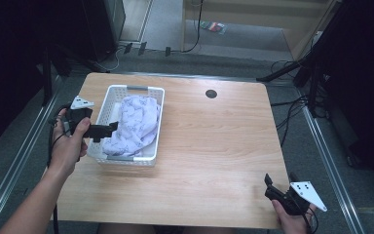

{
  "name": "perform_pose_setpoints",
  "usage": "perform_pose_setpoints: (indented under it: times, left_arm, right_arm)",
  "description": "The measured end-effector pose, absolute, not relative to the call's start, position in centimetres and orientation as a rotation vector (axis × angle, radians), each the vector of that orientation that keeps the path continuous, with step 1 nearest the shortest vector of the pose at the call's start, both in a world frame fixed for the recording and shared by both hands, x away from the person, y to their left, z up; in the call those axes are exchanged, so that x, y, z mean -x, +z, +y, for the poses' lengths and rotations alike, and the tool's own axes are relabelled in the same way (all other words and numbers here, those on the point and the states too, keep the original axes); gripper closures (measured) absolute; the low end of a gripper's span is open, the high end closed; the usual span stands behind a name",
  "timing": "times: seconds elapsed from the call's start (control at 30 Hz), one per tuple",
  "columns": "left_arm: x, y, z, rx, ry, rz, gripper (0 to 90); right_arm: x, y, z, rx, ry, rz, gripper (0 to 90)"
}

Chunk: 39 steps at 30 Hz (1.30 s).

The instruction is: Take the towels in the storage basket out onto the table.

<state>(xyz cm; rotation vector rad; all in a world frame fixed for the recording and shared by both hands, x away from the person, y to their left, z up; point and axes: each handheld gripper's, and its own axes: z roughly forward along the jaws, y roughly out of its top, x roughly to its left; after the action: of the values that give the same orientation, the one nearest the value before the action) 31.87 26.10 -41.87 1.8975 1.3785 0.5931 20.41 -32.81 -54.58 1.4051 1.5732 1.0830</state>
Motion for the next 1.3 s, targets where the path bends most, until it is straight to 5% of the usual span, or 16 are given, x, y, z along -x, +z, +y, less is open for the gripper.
perform_pose_setpoints:
  times: [1.3]
  left_arm:
    - [-39.5,-44.4,20.3,-2.037,0.326,1.513,0.0]
  right_arm:
    - [-20.3,-54.6,-32.9,-1.404,1.093,1.566,13.3]
